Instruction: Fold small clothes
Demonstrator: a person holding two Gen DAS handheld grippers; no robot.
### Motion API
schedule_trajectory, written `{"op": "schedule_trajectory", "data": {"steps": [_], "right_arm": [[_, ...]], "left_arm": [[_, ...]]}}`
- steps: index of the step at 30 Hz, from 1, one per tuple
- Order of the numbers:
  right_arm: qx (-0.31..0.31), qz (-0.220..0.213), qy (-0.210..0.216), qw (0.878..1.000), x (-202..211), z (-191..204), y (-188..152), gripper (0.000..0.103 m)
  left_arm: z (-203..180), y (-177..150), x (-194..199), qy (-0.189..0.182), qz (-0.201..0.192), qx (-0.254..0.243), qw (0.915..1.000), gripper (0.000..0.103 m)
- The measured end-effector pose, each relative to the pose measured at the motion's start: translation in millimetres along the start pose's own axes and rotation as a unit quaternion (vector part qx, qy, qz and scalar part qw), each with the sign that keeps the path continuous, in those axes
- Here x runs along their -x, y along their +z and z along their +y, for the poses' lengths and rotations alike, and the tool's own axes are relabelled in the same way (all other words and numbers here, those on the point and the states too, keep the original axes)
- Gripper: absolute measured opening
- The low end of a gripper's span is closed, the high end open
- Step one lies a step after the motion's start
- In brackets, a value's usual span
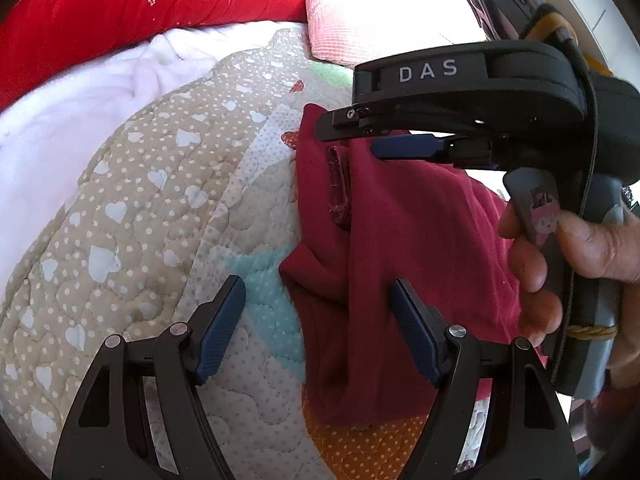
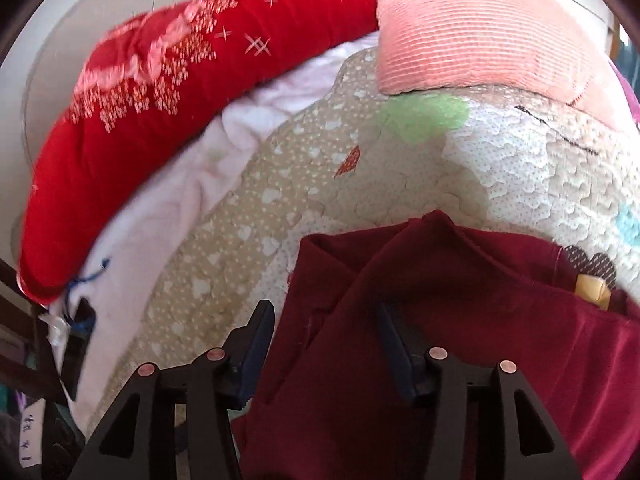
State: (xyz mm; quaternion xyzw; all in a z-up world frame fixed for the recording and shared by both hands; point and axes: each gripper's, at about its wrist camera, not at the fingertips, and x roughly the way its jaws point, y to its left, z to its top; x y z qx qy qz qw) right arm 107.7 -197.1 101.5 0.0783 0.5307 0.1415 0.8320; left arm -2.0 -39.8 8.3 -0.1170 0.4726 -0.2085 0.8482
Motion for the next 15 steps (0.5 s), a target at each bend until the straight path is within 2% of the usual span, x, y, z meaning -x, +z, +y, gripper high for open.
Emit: {"op": "schedule_trajectory", "data": {"steps": [7, 9, 11, 12, 13, 15], "right_arm": [[0.033, 0.052, -0.054, 0.997, -12, 11, 12, 0.059], [0.042, 0.056, -0.07, 0.995, -23, 15, 14, 0.065], [0.057, 0.057, -0.079, 0.994, -35, 21, 14, 0.083], [0.081, 0.05, -0.089, 0.992, -41, 27, 13, 0.085], [0.098, 0.041, -0.102, 0.989, -44, 30, 11, 0.084], [0.11, 0.012, -0.128, 0.986, -43, 28, 5, 0.067]], "left_arm": [[11, 3, 1, -0.016, 0.006, 0.014, 0.9998, 0.077], [13, 3, 0, -0.015, 0.004, 0.016, 0.9997, 0.078], [12, 4, -1, -0.01, 0.004, 0.015, 0.9998, 0.078], [12, 4, -1, -0.011, 0.003, 0.015, 0.9998, 0.08], [11, 4, -2, -0.014, 0.003, 0.017, 0.9998, 0.081], [9, 4, -3, -0.021, -0.003, 0.022, 0.9995, 0.082]]}}
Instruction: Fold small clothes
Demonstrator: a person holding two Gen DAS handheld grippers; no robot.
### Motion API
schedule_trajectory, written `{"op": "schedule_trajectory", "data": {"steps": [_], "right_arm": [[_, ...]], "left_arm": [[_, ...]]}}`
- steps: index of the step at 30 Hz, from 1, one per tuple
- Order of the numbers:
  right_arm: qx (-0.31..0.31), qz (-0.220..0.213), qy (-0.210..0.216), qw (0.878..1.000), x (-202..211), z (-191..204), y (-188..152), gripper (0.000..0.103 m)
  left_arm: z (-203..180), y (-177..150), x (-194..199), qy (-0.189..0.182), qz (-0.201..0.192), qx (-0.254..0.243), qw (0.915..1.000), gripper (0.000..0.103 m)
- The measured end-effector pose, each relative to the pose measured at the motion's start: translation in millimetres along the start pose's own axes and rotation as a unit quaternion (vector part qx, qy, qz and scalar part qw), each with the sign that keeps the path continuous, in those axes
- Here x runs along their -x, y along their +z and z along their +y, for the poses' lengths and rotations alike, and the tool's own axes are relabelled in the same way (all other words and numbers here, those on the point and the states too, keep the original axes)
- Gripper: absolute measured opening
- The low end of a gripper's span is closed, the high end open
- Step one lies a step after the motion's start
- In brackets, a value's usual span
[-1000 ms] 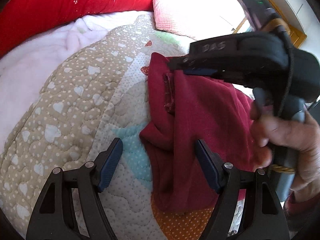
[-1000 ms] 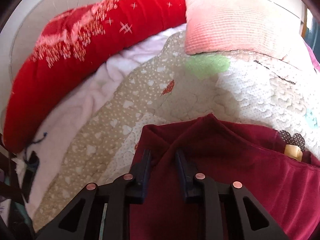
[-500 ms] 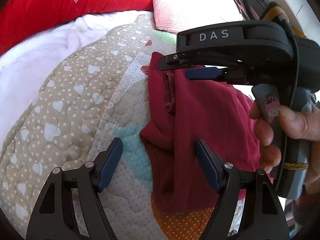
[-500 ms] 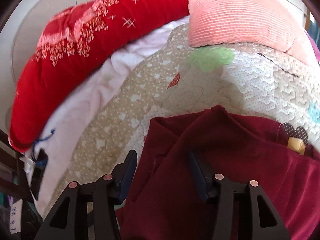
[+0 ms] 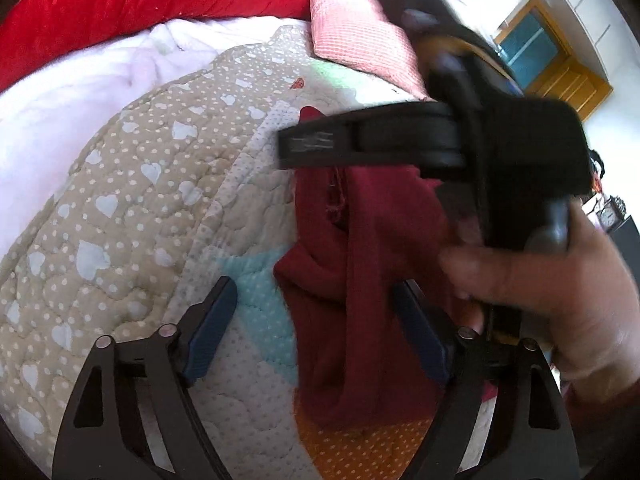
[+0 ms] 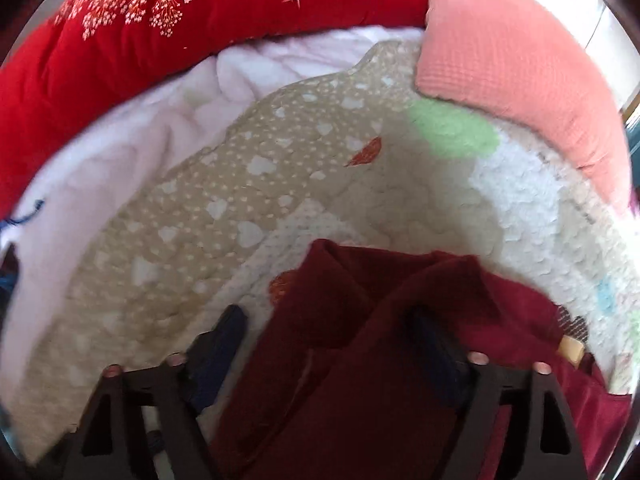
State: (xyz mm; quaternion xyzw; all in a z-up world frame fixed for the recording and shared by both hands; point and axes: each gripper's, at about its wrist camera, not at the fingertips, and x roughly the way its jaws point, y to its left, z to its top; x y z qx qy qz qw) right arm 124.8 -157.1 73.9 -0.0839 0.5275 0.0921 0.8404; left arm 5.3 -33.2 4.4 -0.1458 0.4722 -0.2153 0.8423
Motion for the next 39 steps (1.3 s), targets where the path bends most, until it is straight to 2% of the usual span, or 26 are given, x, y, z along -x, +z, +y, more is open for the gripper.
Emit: {"op": "schedule_trajectory", "data": {"steps": [1, 2, 3, 4, 5, 9, 11, 14, 18, 23, 25, 31, 33, 35, 36, 37, 38, 39], "right_arm": [[-0.005, -0.01, 0.001, 1.0, 4, -5, -3, 0.054], [-0.016, -0.02, 0.017, 1.0, 10, -12, -6, 0.04], [-0.032, -0.027, 0.036, 0.998, 18, -22, -10, 0.032], [-0.051, -0.038, 0.059, 0.996, 29, -34, -14, 0.024], [-0.069, -0.055, 0.081, 0.993, 41, -45, -19, 0.02], [-0.137, -0.141, 0.161, 0.967, 102, -96, -53, 0.019], [-0.157, -0.176, 0.189, 0.953, 130, -119, -72, 0.018], [-0.179, -0.218, 0.202, 0.938, 166, -151, -102, 0.018], [-0.212, -0.241, 0.191, 0.928, 191, -193, -132, 0.018], [-0.256, -0.234, 0.175, 0.921, 182, -235, -167, 0.018], [-0.27, -0.224, 0.158, 0.923, 173, -249, -181, 0.018], [-0.324, -0.162, 0.108, 0.926, 123, -287, -211, 0.018], [-0.361, -0.15, 0.136, 0.91, 113, -300, -225, 0.019], [-0.404, -0.166, 0.182, 0.881, 117, -311, -244, 0.024], [-0.413, -0.177, 0.197, 0.871, 123, -313, -252, 0.026], [-0.415, -0.183, 0.199, 0.869, 128, -312, -256, 0.035], [-0.415, -0.186, 0.198, 0.869, 132, -310, -258, 0.052], [-0.411, -0.191, 0.201, 0.869, 136, -306, -260, 0.058]], "left_arm": [[-4, 0, -1, -0.013, -0.001, -0.007, 0.9999, 0.079], [-9, -1, -2, -0.026, 0.001, -0.016, 0.9995, 0.053], [-15, -1, -3, -0.037, 0.01, -0.028, 0.9989, 0.038], [-20, -2, -2, -0.044, 0.011, -0.035, 0.9983, 0.031], [-28, -4, 2, -0.053, 0.01, -0.046, 0.9975, 0.021], [-70, -13, 33, -0.081, -0.012, -0.078, 0.9936, 0.019], [-95, -17, 45, -0.082, -0.025, -0.106, 0.9908, 0.019], [-138, -20, 52, -0.101, -0.015, -0.139, 0.985, 0.018], [-192, -32, 39, -0.097, -0.004, -0.189, 0.9772, 0.018], [-226, -46, 10, -0.092, 0.022, -0.214, 0.9724, 0.019], [-236, -53, -3, -0.087, 0.034, -0.224, 0.9701, 0.019], [-242, -66, -47, -0.065, 0.078, -0.223, 0.9694, 0.018], [-244, -67, -42, -0.06, 0.07, -0.236, 0.9672, 0.02], [-244, -66, -37, -0.068, 0.068, -0.24, 0.966, 0.021], [-243, -66, -36, -0.07, 0.07, -0.237, 0.9665, 0.021], [-241, -65, -38, -0.073, 0.073, -0.232, 0.9672, 0.021], [-239, -64, -38, -0.075, 0.074, -0.23, 0.9674, 0.021], [-237, -64, -38, -0.078, 0.075, -0.229, 0.9674, 0.021]]}}
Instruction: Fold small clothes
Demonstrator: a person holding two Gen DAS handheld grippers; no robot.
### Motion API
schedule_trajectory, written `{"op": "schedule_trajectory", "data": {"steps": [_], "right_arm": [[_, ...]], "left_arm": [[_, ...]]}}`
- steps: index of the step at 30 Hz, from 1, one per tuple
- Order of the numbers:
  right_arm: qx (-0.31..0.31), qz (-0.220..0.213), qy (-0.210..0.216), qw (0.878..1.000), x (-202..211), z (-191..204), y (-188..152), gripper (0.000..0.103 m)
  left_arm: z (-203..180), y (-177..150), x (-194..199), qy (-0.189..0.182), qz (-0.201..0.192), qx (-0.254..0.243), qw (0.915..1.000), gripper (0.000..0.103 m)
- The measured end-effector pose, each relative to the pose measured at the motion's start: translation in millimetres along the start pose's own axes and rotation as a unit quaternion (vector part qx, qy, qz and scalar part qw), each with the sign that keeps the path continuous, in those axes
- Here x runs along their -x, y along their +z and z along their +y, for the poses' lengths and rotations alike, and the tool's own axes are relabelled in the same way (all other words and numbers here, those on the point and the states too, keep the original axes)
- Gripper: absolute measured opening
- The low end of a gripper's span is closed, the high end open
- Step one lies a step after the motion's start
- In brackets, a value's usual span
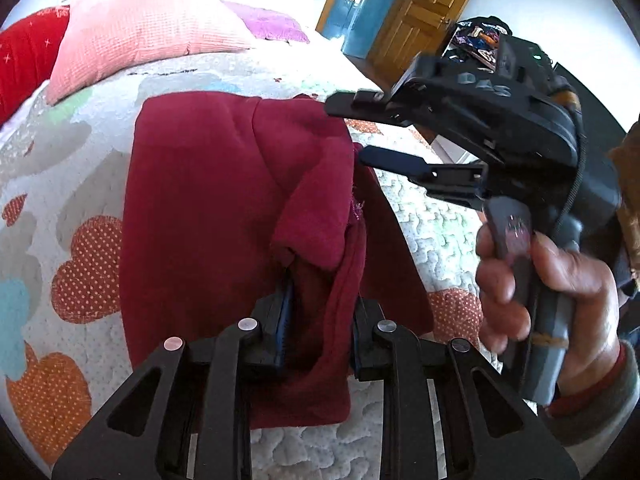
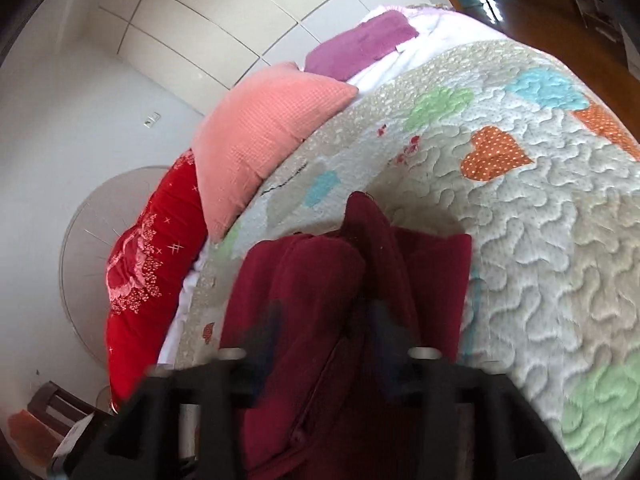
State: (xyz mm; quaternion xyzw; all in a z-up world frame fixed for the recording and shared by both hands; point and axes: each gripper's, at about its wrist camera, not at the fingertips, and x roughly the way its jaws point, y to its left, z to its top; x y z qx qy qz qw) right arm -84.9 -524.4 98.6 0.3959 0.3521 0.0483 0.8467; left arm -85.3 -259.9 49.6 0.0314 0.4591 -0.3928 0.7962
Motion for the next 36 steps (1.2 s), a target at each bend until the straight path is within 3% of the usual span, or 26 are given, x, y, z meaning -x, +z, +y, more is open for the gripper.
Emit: {"op": "schedule_trajectory", "data": {"steps": [1, 5, 8, 9, 10, 13, 16, 20, 24, 26, 29, 34, 36], "right_arm": [[0.005, 0.002, 0.003, 1.0, 0, 3, -3, 0.065], [0.026, 0.047, -0.029, 0.998, -13, 17, -18, 0.066], [0.038, 0.061, -0.017, 0.997, -27, 23, -25, 0.065], [0.047, 0.058, -0.029, 0.997, -32, 24, -25, 0.059], [0.057, 0.054, -0.043, 0.996, -36, 25, -25, 0.037], [0.078, 0.043, -0.048, 0.995, -35, 31, -20, 0.024], [0.135, 0.025, -0.086, 0.987, -22, 42, -11, 0.023], [0.139, 0.023, -0.123, 0.982, -27, 28, 3, 0.023], [0.124, 0.034, -0.13, 0.983, -40, 7, 2, 0.024], [0.105, 0.03, -0.126, 0.986, -28, 2, 3, 0.03], [0.103, 0.018, -0.141, 0.985, 1, 9, 1, 0.033], [0.153, 0.025, -0.057, 0.986, 24, 49, -22, 0.033], [0.195, 0.042, -0.028, 0.979, 18, 69, -37, 0.033]], "left_arm": [[2, -1, 0, -0.002, -0.001, 0.001, 1.0, 0.021], [8, -2, 3, -0.013, -0.007, 0.013, 0.9998, 0.021], [17, -4, 5, -0.012, -0.01, 0.013, 0.9998, 0.021], [10, -4, 0, -0.012, -0.01, 0.012, 0.9998, 0.021], [1, -4, 0, -0.01, -0.009, 0.012, 0.9998, 0.021], [-12, 4, 0, -0.017, -0.005, 0.009, 0.9998, 0.021], [-21, 14, 4, -0.032, 0.0, -0.002, 0.9995, 0.029], [-16, 10, 21, -0.046, 0.002, -0.002, 0.9989, 0.041], [-2, 4, 44, -0.005, -0.02, -0.019, 0.9996, 0.049], [7, 2, 54, 0.031, -0.037, -0.027, 0.9985, 0.049], [24, 0, 60, 0.044, -0.041, -0.018, 0.998, 0.049], [43, 7, 36, 0.063, -0.034, 0.01, 0.9974, 0.049], [41, 4, 25, 0.061, -0.022, 0.012, 0.9978, 0.049]]}}
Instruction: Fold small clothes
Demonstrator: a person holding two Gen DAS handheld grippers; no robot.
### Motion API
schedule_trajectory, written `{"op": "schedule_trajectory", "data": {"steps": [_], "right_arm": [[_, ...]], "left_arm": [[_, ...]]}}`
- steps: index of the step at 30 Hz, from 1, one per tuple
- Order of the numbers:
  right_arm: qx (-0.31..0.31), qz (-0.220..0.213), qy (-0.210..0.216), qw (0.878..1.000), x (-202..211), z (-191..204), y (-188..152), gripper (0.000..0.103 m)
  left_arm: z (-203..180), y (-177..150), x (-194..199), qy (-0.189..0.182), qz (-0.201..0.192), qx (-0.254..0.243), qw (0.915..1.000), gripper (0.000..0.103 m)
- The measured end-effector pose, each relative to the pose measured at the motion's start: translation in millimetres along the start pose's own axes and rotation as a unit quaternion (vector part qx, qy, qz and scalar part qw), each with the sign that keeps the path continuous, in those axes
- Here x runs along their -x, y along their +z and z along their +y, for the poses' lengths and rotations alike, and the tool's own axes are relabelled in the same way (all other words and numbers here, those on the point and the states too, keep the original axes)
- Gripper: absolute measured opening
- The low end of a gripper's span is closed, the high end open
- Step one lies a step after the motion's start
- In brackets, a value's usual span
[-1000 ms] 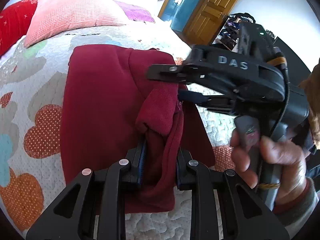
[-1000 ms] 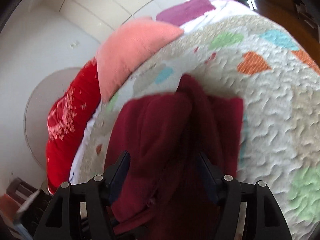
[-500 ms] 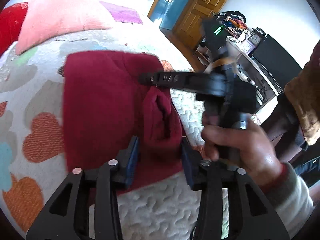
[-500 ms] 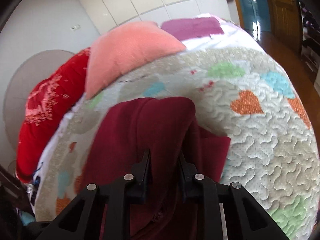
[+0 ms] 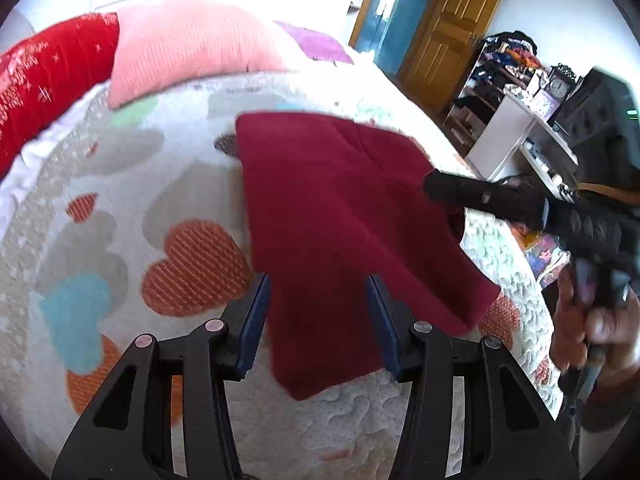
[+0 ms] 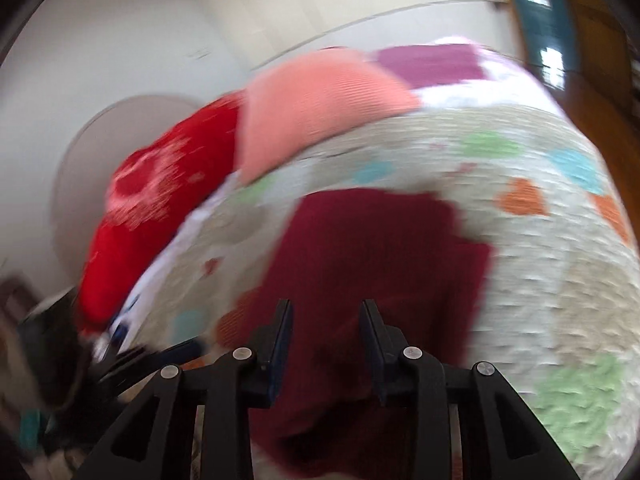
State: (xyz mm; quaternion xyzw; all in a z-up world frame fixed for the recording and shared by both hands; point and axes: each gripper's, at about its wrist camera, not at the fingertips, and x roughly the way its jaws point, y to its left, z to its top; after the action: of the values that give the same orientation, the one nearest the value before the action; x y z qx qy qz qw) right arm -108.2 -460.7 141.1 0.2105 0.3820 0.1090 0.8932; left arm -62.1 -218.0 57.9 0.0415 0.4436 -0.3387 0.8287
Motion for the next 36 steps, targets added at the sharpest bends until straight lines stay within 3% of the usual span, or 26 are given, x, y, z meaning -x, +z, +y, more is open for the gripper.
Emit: {"op": "schedule_trajectory", "data": {"steps": [2, 5, 6, 10, 16, 20, 22, 25, 30, 34, 36], "right_arm": [[0.045, 0.02, -0.025, 0.998, -8, 12, -7, 0.033], [0.068, 0.063, -0.139, 0.986, -15, 0, -30, 0.033], [0.059, 0.073, -0.154, 0.984, -16, -9, -37, 0.033], [-0.007, 0.055, -0.105, 0.993, 0, -35, -51, 0.033], [0.011, -0.013, -0.102, 0.995, 39, 3, -42, 0.034], [0.042, -0.035, -0.052, 0.997, 35, 28, -34, 0.034], [0.046, -0.02, -0.061, 0.997, 19, 27, -35, 0.034], [0.035, 0.024, -0.112, 0.993, -9, 10, -44, 0.033], [0.003, 0.027, -0.091, 0.996, -16, -4, -57, 0.032], [-0.014, 0.011, -0.069, 0.997, 3, -6, -51, 0.034], [-0.048, -0.02, -0.054, 0.997, 18, -14, -48, 0.046]], "left_arm": [[-5, -8, -6, 0.003, 0.009, -0.008, 0.9999, 0.049], [-13, -19, -9, 0.013, 0.009, -0.022, 0.9996, 0.049], [-15, -22, -10, 0.014, 0.008, -0.026, 0.9995, 0.049], [-18, -22, -9, 0.024, 0.006, -0.031, 0.9992, 0.049], [-18, -21, -9, 0.026, 0.01, -0.029, 0.9992, 0.049], [-19, -21, -10, 0.028, 0.008, -0.029, 0.9992, 0.049], [-18, -21, -10, 0.027, 0.008, -0.029, 0.9992, 0.05], [-19, -22, -10, 0.024, 0.008, -0.03, 0.9992, 0.05], [-18, -21, -8, 0.02, 0.006, -0.028, 0.9994, 0.05], [1, -11, 4, -0.021, -0.011, 0.016, 0.9996, 0.05], [11, -5, 4, -0.031, -0.018, 0.041, 0.9985, 0.067]]}}
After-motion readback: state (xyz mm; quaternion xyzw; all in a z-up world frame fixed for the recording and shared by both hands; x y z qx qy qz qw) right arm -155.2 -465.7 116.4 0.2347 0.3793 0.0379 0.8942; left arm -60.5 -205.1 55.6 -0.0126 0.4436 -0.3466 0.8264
